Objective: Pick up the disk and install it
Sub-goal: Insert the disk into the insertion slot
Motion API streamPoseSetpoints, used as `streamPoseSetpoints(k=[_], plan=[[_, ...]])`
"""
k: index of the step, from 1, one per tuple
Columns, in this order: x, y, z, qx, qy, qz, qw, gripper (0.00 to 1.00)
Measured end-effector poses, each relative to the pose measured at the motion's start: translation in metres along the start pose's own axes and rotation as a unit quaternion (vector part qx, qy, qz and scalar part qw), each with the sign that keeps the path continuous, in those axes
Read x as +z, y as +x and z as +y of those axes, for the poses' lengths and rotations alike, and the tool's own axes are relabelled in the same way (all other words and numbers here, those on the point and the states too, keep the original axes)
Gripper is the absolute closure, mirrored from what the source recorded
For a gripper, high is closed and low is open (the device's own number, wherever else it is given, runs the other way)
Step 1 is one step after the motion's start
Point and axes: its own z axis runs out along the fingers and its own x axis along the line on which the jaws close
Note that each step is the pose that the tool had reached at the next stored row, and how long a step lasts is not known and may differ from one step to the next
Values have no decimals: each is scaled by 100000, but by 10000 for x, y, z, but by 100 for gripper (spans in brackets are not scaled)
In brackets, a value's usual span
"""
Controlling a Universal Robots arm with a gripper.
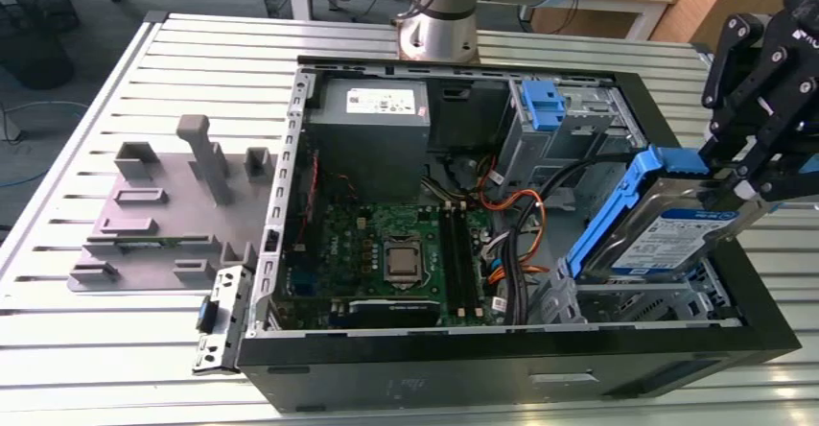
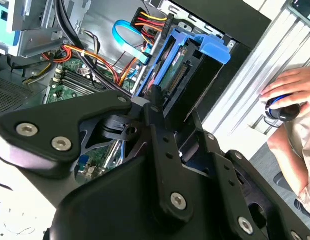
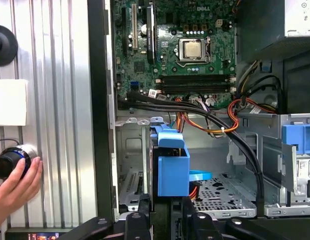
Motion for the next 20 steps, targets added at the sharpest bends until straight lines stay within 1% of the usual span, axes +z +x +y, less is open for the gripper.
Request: streamPoseSetpoints(k=[1, 2, 5, 6, 20], plan=[[12, 0, 1, -1, -3, 41, 100000, 65], [21, 0, 1, -2, 1, 14, 100000, 65], [25, 0, 1, -3, 0, 24, 100000, 65], [36, 1, 2, -3, -1, 12, 100000, 65], [289, 15, 14, -3, -9, 12, 100000, 65]])
